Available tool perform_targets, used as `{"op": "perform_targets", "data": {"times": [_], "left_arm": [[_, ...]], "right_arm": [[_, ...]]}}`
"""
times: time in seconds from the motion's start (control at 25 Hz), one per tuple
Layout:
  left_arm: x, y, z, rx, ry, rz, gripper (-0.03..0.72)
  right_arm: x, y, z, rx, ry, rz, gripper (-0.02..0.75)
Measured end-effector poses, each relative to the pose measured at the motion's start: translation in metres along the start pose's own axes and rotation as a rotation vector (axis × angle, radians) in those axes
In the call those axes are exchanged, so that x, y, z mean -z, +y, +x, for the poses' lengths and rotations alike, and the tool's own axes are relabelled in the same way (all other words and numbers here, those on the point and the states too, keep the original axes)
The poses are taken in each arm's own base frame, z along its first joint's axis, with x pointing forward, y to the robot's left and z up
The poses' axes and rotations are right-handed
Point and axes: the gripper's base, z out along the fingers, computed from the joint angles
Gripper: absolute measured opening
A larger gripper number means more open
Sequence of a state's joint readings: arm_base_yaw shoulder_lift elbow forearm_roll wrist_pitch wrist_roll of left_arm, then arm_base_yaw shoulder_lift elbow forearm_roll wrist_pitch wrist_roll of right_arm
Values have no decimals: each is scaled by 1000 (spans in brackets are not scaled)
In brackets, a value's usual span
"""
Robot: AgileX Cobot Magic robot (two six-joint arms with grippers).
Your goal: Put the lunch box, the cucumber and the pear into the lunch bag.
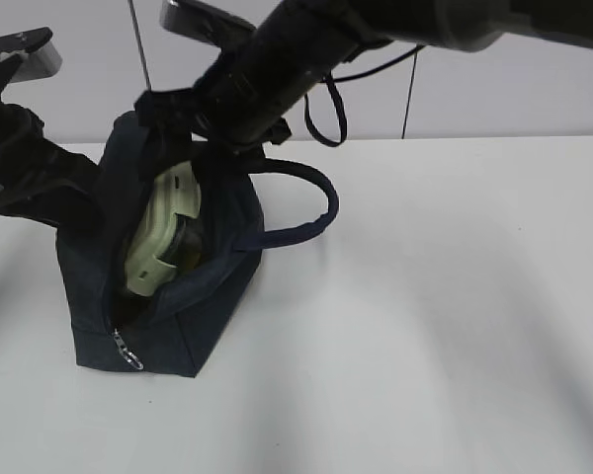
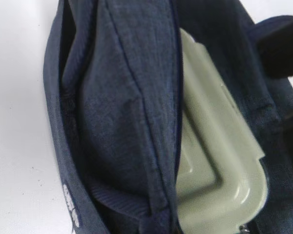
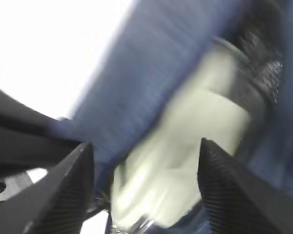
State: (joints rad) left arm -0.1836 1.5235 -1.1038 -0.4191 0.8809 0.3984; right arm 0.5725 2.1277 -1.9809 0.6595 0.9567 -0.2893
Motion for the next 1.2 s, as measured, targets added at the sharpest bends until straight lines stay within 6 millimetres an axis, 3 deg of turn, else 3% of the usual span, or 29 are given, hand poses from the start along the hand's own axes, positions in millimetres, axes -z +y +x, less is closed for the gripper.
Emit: {"op": "perform_targets", "data": {"times": [0.16, 0.32, 0.56, 0.76, 0.84, 0.96, 1.0, 1.2], "left_arm": [[0, 0, 0, -2, 0, -3, -7], [0, 0, 0, -2, 0, -3, -7], [0, 0, 0, -2, 0, -3, -7], [0, 0, 0, -2, 0, -3, -7], [0, 0, 0, -2, 1, -2, -7], [0, -1, 0, -7, 3, -1, -7], [-1, -3, 0, -20, 8, -3, -7], [-9, -24, -5, -94, 24, 9, -8]], "right_arm": [[16, 2, -9, 17, 22, 88, 524], [21, -10, 0, -10, 135, 243, 510], [22, -16, 6, -50, 197, 298, 503], [-9, -34, 18, -102, 271, 282, 498], [-24, -44, 23, -106, 295, 288, 426], [-23, -48, 22, -75, 284, 331, 117], [-18, -48, 20, -69, 274, 342, 64], [15, -44, 19, -65, 267, 360, 13]]}}
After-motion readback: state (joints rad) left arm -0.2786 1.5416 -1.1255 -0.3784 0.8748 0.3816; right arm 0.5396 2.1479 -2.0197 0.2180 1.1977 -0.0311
